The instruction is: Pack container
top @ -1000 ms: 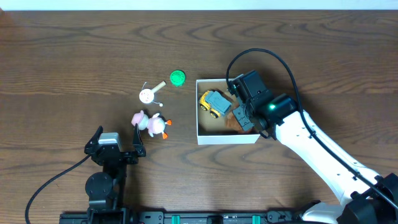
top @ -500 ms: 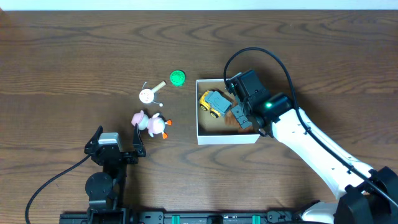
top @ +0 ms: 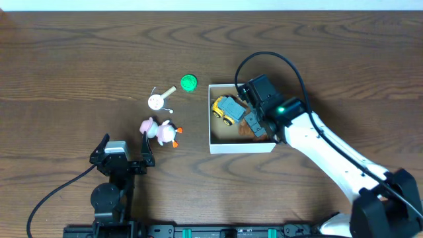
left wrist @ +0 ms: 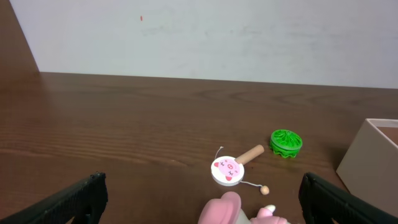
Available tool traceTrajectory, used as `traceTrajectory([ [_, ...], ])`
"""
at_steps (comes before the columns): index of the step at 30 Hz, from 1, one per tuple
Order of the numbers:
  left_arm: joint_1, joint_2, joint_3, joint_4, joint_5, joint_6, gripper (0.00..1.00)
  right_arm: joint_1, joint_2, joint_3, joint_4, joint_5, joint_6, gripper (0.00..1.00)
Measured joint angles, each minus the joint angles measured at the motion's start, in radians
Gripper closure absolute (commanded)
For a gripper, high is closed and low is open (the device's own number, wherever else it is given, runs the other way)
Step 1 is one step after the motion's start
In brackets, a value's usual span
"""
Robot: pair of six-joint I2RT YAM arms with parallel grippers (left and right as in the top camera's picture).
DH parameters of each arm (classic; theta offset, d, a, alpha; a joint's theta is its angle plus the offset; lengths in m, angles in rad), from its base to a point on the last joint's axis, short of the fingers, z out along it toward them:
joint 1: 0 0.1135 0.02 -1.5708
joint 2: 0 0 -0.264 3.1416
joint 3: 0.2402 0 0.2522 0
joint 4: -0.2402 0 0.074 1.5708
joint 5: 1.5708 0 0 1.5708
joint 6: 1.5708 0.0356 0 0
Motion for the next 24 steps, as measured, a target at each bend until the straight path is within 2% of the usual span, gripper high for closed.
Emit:
traceTrajectory([
  [3, 0.000, 0.000, 0.000, 0.000, 0.000, 0.000, 0.02, 0.000, 0.018, 0.003, 0.035, 0.010, 0.000, 0.98],
  [7, 0.000, 0.000, 0.000, 0.000, 0.000, 0.000, 0.02, 0.000, 0.029, 0.004, 0.077, 0.031, 0.002, 0.90],
  [12, 0.000, 0.000, 0.000, 0.000, 0.000, 0.000, 0.02, 0.000, 0.033, 0.004, 0.105, 0.054, 0.003, 0.88],
  [14, 0.000, 0.000, 0.000, 0.000, 0.000, 0.000, 0.02, 0.000, 0.034, 0.004, 0.107, 0.056, 0.003, 0.78],
  [16, 0.000, 0.000, 0.000, 0.000, 0.000, 0.000, 0.02, 0.000, 0.035, 0.004, 0.110, 0.061, 0.006, 0.63],
  [20, 0.000, 0.000, 0.000, 0.000, 0.000, 0.000, 0.02, 0.000, 0.049, 0.004, 0.123, 0.069, 0.004, 0.50],
  [24, 0.000, 0.000, 0.000, 0.000, 0.000, 0.000, 0.02, -0.002, 0.064, 0.004, 0.142, 0.069, 0.004, 0.41],
])
